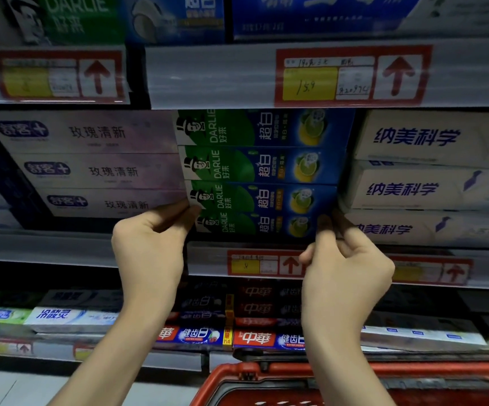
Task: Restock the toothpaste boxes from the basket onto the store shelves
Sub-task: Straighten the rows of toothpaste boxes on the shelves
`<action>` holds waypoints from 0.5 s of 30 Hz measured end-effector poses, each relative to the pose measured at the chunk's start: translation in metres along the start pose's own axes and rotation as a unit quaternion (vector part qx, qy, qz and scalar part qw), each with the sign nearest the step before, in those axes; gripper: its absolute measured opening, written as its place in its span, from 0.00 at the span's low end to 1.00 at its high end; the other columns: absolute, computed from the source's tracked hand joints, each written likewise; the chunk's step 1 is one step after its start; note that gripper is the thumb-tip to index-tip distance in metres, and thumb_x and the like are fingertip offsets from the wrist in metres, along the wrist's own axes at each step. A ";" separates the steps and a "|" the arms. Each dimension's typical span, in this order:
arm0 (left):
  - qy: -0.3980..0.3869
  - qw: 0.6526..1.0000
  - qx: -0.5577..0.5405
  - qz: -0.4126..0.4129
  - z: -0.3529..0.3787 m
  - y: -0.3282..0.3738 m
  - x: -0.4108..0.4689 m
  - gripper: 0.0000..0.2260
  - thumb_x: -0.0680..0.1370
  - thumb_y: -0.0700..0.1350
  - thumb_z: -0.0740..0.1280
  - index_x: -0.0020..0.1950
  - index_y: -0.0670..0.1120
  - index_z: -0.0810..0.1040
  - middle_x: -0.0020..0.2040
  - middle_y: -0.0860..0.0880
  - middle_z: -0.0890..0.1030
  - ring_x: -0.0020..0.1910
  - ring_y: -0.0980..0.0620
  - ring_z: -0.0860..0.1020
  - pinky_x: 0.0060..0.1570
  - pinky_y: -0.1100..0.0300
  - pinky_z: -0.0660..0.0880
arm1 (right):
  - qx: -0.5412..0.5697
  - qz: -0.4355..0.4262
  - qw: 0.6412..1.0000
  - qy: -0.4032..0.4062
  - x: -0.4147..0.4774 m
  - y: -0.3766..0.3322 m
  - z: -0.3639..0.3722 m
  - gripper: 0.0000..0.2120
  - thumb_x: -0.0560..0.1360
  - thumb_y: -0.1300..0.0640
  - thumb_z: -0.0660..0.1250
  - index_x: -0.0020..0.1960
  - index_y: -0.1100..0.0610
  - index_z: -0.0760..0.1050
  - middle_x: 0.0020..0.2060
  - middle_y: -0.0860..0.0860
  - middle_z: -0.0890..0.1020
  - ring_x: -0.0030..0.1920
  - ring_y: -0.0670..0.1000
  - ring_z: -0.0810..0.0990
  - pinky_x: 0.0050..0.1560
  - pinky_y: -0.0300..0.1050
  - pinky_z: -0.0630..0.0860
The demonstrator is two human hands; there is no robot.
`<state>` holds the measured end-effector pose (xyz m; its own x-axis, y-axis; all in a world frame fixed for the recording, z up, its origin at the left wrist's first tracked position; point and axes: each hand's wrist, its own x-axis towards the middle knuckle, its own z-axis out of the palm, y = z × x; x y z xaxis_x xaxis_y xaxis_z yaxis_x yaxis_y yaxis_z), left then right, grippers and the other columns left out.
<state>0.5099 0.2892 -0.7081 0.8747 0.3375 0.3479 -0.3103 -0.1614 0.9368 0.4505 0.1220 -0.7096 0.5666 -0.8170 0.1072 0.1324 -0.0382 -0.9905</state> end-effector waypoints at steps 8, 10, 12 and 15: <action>0.003 1.000 -0.002 -0.003 0.000 -0.004 0.003 0.09 0.74 0.43 0.79 0.53 0.49 0.89 0.45 0.59 0.88 0.47 0.65 0.84 0.48 0.73 0.77 | -0.012 -0.013 0.996 0.091 -0.002 -0.002 0.011 0.15 0.79 0.52 0.72 0.34 0.48 0.81 0.23 0.46 0.80 0.27 0.47 0.78 0.47 0.55 0.81; 0.001 1.000 -0.003 -0.001 0.000 -0.005 0.004 0.09 0.74 0.42 0.79 0.53 0.49 0.89 0.44 0.59 0.88 0.46 0.65 0.83 0.45 0.73 0.76 | -0.010 -0.014 0.994 0.109 -0.004 -0.003 0.014 0.16 0.79 0.50 0.73 0.33 0.47 0.81 0.23 0.45 0.80 0.29 0.48 0.80 0.46 0.51 0.80; -0.002 1.000 -0.006 0.003 0.000 -0.005 0.004 0.09 0.74 0.42 0.79 0.53 0.48 0.88 0.44 0.59 0.88 0.45 0.65 0.83 0.45 0.74 0.75 | -0.001 -0.014 0.993 0.121 -0.004 -0.003 0.015 0.14 0.78 0.49 0.73 0.35 0.47 0.82 0.24 0.44 0.81 0.30 0.48 0.81 0.45 0.43 0.78; -0.006 1.000 -0.007 0.011 0.000 -0.005 0.003 0.09 0.74 0.42 0.79 0.53 0.48 0.88 0.44 0.61 0.87 0.44 0.67 0.81 0.45 0.74 0.75 | 0.000 -0.018 0.991 0.129 -0.004 -0.002 0.016 0.14 0.78 0.49 0.74 0.34 0.47 0.80 0.24 0.44 0.81 0.29 0.46 0.80 0.45 0.37 0.75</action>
<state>0.5141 0.2910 -0.7120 0.8718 0.3237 0.3677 -0.3342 -0.1560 0.9295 0.4611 0.1342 -0.7069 0.3346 -0.9351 0.1169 0.1493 -0.0699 -0.9863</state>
